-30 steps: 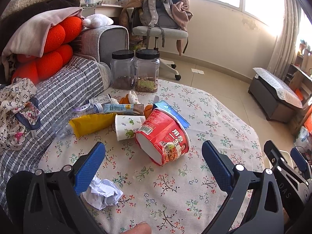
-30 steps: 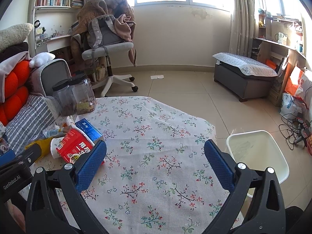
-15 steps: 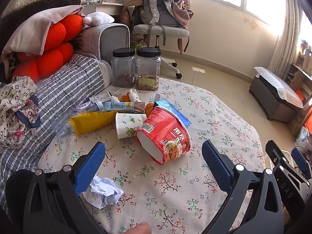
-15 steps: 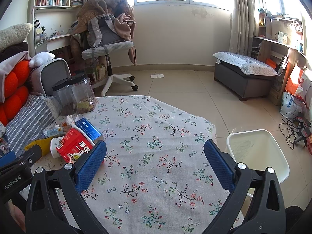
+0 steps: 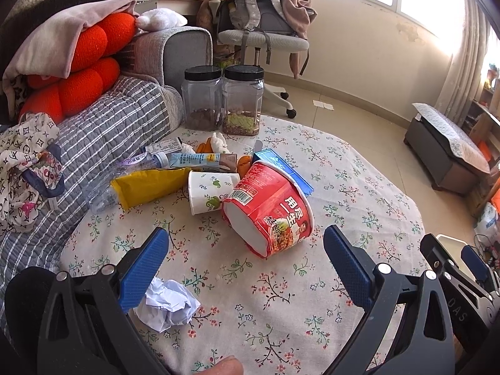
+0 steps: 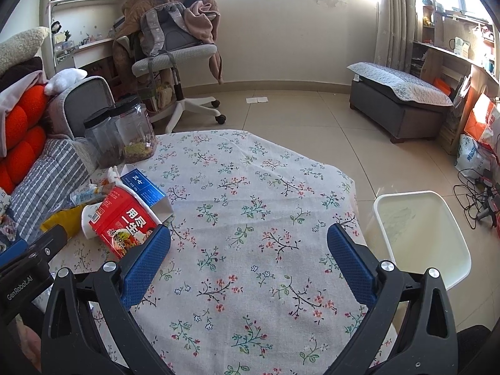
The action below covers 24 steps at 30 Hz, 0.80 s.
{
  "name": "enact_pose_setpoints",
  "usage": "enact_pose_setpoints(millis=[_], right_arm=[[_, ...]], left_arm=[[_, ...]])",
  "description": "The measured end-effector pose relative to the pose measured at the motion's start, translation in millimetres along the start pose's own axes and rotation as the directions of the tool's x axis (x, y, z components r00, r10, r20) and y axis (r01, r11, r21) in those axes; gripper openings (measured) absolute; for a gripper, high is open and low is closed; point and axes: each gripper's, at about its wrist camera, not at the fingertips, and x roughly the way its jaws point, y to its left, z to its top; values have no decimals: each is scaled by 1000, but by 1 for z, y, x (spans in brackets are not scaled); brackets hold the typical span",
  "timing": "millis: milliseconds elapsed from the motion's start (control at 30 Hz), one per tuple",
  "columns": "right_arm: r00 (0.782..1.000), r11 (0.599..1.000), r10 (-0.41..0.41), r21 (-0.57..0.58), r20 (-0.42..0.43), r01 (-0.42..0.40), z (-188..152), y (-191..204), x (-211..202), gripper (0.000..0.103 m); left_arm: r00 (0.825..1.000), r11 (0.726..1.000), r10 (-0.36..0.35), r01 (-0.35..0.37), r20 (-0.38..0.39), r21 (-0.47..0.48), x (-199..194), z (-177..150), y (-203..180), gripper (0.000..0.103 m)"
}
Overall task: Collect trash
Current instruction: 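Grasp the crumpled white tissue with the left tool while the right tool reaches the red noodle cup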
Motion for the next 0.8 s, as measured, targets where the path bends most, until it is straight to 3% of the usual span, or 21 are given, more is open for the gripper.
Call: enact_pose_setpoints(millis=[167, 333, 467, 533, 667, 800], right_arm=[[996, 1000, 11, -5, -84, -12, -3, 1, 15, 96], [983, 999, 52, 8, -175, -52, -8, 0, 30, 96], [971, 995, 98, 29, -220, -94, -10, -1, 36, 96], [962, 993, 121, 47, -244, -113, -10, -3, 40, 96], [942, 985, 164, 96, -292, -142, -11, -8, 49, 96], [926, 977, 194, 148, -324, -153, -12, -16, 56, 96]], left_arm=[[1000, 1000, 21, -21, -18, -15, 6, 8, 10, 96], [999, 996, 24, -28, -45, -82, 7, 33, 49, 96], [990, 997, -51, 42, -135, -68, 12, 41, 77, 96], [972, 994, -106, 99, -209, -46, 20, 35, 84, 96], [941, 999, -28, 15, -338, -43, 37, 7, 93, 96], [885, 991, -31, -32, -464, -128, 62, -16, 104, 96]])
